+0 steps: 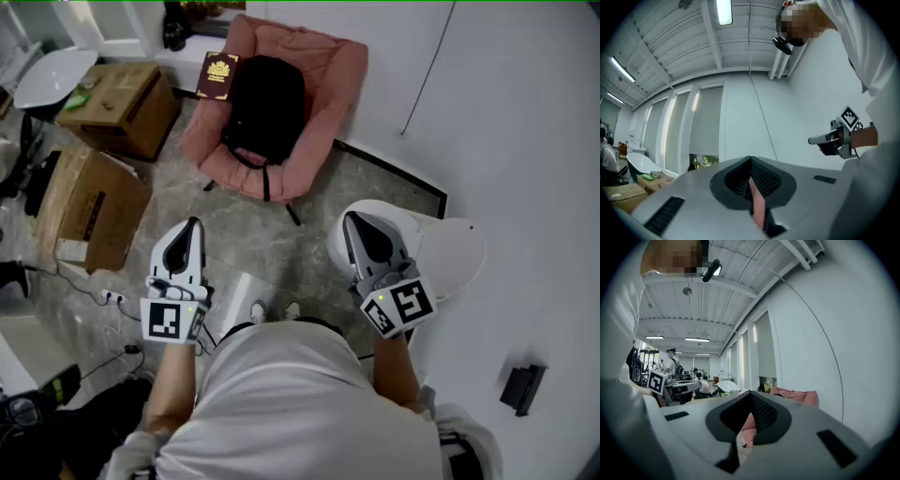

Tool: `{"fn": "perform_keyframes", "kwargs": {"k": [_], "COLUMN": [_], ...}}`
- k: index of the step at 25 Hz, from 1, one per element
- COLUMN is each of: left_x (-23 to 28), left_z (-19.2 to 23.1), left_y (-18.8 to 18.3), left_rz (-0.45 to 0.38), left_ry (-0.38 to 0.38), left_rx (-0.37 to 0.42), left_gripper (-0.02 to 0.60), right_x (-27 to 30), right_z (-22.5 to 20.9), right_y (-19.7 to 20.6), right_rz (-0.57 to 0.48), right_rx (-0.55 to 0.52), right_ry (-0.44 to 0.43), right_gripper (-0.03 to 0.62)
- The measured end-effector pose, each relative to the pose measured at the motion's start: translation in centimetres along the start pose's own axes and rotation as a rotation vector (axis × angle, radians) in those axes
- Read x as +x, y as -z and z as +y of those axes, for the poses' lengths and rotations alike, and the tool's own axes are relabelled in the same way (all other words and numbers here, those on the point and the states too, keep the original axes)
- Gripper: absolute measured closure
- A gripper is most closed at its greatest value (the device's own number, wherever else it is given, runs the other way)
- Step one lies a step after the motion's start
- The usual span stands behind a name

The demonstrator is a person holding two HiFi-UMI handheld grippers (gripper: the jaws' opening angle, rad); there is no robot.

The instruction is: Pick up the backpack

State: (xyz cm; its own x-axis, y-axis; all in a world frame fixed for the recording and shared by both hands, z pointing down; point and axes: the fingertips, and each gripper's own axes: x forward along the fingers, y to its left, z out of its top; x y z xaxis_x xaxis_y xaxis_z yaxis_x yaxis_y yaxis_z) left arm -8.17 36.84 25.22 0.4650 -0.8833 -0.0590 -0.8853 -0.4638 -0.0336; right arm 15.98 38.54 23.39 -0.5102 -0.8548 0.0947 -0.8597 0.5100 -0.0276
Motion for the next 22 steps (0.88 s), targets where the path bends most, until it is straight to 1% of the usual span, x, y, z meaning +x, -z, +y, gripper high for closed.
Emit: {"fn": "perform_keyframes", "kwargs": {"k": [5,8,11,14,19,22], "left_x": [0.7,1.0,1.7,2.4,3.3,3.9], "left_z": [-0.2,-0.4,-1.2,-2.0,-3.1,-3.7], "left_y": [0.1,0.2,-0.1,-0.1,0.3,1.3], "left_rz": [-0.004,-0.004,-0.021,-0.007,0.034,0.043], "left_ry": [0.010,0.013,0.032,0.033,0.017,0.013], "left_rx": [0.005,0.008,0.008,0.017,0.017,0.011], "left_gripper": [0.565,0.565,0.565,0.565,0.565,0.565], "right_x": [0.1,-0.2,-0.5,-0.7,-0.8,-0.4], "right_z": [-0.7,-1.3,-2.5,-3.6,-4.7,-5.7], "right_y": [0.1,-0.1,0.1,0.7,1.7,3.2], "right_rz": [-0.004,-0.033,-0.041,-0.029,-0.015,-0.004], "right_rx": [0.007,0.055,0.079,0.093,0.123,0.149], "right_ry": [-0.001,-0.021,-0.015,-0.014,-0.038,-0.047], "right_gripper": [0.574,0.574,0.572,0.574,0.573,0.574]}}
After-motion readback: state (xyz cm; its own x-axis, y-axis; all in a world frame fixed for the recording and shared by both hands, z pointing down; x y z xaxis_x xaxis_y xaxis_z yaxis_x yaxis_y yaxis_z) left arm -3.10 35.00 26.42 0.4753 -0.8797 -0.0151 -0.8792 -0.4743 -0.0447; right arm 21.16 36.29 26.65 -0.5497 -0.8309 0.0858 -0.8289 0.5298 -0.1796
